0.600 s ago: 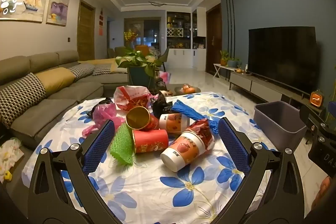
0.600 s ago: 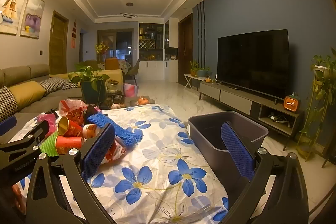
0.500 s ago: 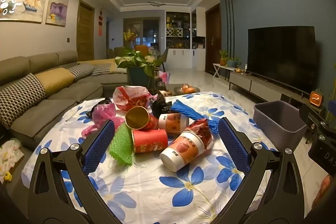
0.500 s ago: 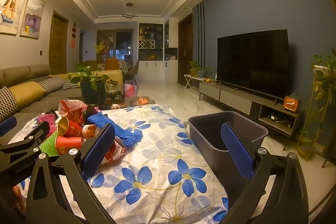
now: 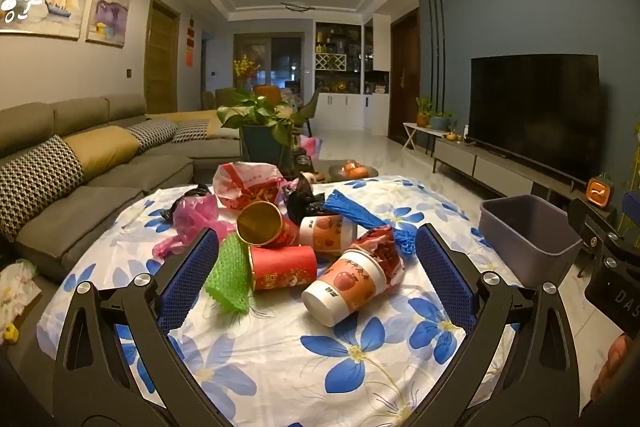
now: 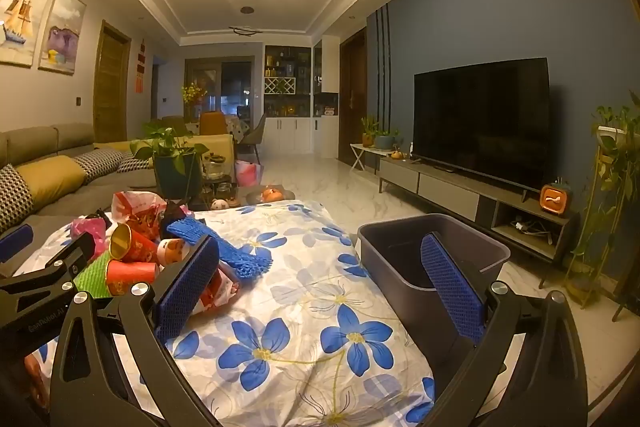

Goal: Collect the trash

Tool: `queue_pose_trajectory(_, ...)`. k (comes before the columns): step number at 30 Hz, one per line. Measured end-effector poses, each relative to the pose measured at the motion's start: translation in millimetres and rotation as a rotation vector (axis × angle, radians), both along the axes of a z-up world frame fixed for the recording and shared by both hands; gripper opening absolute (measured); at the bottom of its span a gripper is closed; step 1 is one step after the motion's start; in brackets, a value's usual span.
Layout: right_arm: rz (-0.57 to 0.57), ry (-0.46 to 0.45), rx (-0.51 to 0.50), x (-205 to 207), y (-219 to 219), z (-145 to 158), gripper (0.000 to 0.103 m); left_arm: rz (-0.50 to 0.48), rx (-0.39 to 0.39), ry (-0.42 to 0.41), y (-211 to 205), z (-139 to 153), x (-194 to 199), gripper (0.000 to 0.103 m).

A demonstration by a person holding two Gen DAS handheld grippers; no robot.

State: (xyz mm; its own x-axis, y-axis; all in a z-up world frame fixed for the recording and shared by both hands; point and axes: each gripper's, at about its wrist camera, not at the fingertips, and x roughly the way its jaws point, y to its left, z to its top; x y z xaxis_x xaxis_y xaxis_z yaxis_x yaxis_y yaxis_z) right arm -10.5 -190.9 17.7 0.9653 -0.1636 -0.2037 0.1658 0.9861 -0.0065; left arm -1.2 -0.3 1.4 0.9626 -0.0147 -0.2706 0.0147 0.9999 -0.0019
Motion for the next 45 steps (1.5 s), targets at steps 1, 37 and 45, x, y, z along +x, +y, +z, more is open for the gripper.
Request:
queue_pose_trajectory(1,0.001,0.001,0.000,-0.1,0.4,0.0,0.097,0.000,-0.001,0.000,-0.1,0.2,0.0,0.097)
queue_pose_trajectory(37,0.002,-0.009,-0.003,-0.9,2.0,1.4,0.097,-0.003,-0.009,-0.004,-0.6,1.1,-2.6,0.097)
queue_pose_trajectory(45,0.001,-0.010,-0.004,-0.6,2.1,2.0,0.097,-0.002,-0.012,-0.004,-0.4,1.3,-3.3,0.097)
